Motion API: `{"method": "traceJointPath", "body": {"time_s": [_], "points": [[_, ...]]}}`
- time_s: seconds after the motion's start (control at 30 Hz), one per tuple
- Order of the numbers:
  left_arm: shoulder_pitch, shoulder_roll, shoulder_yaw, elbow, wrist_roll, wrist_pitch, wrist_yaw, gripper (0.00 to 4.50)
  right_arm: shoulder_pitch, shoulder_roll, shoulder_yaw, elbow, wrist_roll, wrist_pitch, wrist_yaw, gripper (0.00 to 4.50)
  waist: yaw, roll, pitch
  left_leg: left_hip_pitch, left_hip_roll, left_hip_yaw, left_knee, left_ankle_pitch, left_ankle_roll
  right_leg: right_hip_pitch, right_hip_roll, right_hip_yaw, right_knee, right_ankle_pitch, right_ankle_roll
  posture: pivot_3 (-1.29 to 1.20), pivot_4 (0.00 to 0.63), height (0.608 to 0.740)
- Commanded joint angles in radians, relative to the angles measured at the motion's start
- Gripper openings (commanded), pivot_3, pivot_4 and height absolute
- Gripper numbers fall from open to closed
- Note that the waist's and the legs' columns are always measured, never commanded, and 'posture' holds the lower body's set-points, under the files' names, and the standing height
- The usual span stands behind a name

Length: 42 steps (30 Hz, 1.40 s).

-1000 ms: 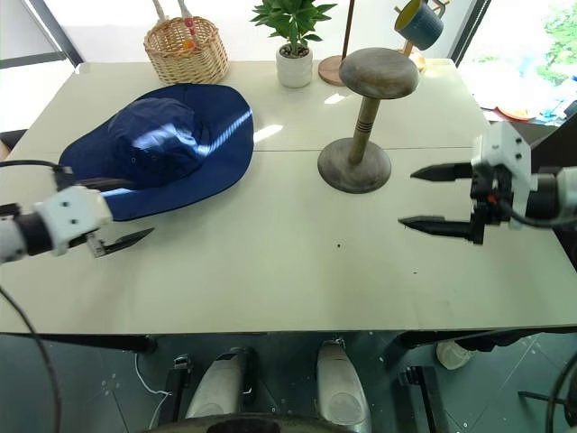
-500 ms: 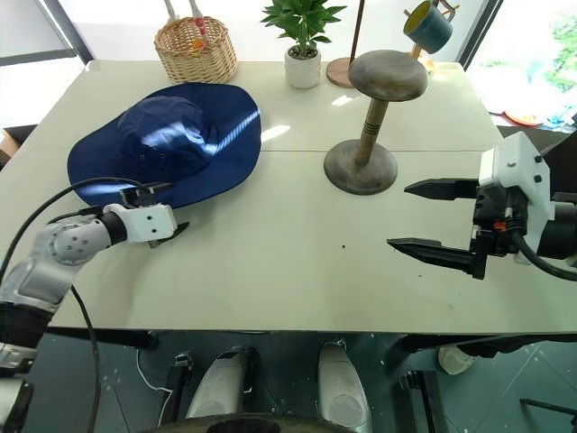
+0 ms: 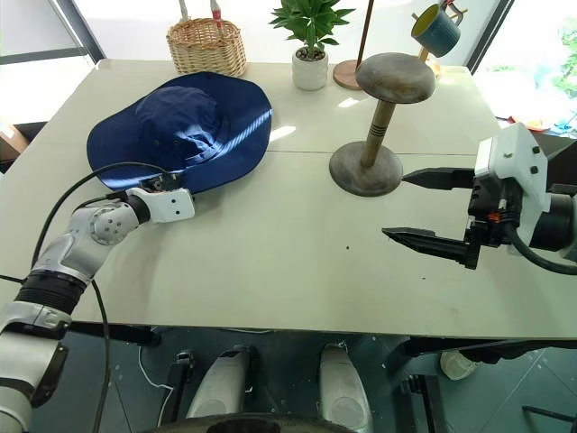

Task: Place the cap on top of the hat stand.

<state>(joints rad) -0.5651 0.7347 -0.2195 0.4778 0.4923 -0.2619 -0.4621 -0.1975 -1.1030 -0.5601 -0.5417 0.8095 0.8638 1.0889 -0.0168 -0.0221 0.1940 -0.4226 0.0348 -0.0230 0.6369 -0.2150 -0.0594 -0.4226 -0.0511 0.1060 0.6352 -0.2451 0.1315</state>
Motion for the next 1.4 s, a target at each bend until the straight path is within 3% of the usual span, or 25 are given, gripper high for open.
{"method": "traceJointPath", "body": {"time_s": [0.03,0.1,0.23,0.43,0.57,0.8,0.97,1.2,1.4], "points": [[-0.029,0.008,0.017,-0.001,-0.019,0.017,-0.012,1.01,-0.016,-0.021,-0.010,0.005,0.006,-0.030,-0.007,4.50,0.000,0.000,0.000,0.000,0.000,0.000,0.000,0.000,0.000,0.000,0.000,0.000,0.000,0.000,0.000,0.00,0.150,0.740],[-0.027,0.011,0.026,-0.011,-0.032,0.023,-0.021,0.08,-0.013,-0.020,-0.007,0.006,0.004,-0.038,-0.007,4.50,0.002,0.000,0.000,0.000,0.000,0.000,0.000,0.000,0.000,0.000,0.000,0.000,0.000,0.000,0.000,0.00,0.150,0.740],[-0.006,0.025,0.067,-0.083,-0.104,0.087,-0.094,0.02,-0.011,-0.026,0.000,0.016,-0.004,-0.058,-0.003,4.50,0.001,0.000,0.000,-0.001,0.000,0.000,0.000,0.000,0.000,0.000,0.000,0.000,0.000,0.000,0.000,0.00,0.150,0.740],[0.062,0.078,0.155,-0.395,-0.349,0.292,-0.370,0.02,-0.018,-0.048,-0.018,0.054,0.001,-0.064,0.007,4.50,-0.001,0.000,0.000,-0.001,0.001,0.000,0.000,0.000,0.000,-0.001,0.001,0.000,0.000,0.000,0.000,0.00,0.150,0.740],[-0.126,0.112,0.196,-0.455,-0.492,0.514,-0.514,0.02,-0.024,-0.062,-0.029,0.078,-0.007,-0.082,0.020,4.50,0.007,-0.001,0.000,-0.003,0.001,-0.001,0.002,0.000,0.000,-0.001,0.001,-0.001,0.000,0.000,0.000,0.00,0.150,0.740],[-0.561,0.041,0.181,-0.269,-0.619,0.726,-0.619,0.02,-0.020,-0.071,-0.024,0.123,-0.075,-0.155,0.018,4.50,0.000,0.000,0.000,-0.005,0.000,-0.005,0.009,-0.002,0.003,0.002,0.003,-0.002,0.000,-0.001,0.001,0.00,0.150,0.740],[-0.778,-0.096,0.180,-0.108,-0.649,0.744,-0.576,0.02,-0.009,-0.075,-0.070,0.136,-0.078,-0.156,0.023,4.50,-0.002,0.000,0.001,-0.005,0.001,-0.005,0.009,-0.002,0.004,0.002,0.003,-0.002,0.000,-0.001,0.002,0.00,0.150,0.740],[-0.960,-0.293,0.157,0.140,-0.595,0.621,-0.443,0.02,0.016,-0.099,-0.163,0.157,-0.088,-0.144,0.048,4.50,0.000,-0.001,0.001,-0.005,0.000,-0.005,0.009,-0.002,0.004,0.002,0.003,-0.002,0.000,-0.001,0.002,0.00,0.150,0.740],[-1.103,-0.414,0.159,0.411,-0.540,0.367,-0.346,0.02,0.036,-0.116,-0.344,0.168,-0.037,-0.013,0.043,4.50,-0.002,-0.001,0.001,-0.005,0.000,-0.006,0.008,-0.003,0.005,0.002,0.003,-0.001,-0.001,-0.001,0.002,0.00,0.150,0.740]]}}
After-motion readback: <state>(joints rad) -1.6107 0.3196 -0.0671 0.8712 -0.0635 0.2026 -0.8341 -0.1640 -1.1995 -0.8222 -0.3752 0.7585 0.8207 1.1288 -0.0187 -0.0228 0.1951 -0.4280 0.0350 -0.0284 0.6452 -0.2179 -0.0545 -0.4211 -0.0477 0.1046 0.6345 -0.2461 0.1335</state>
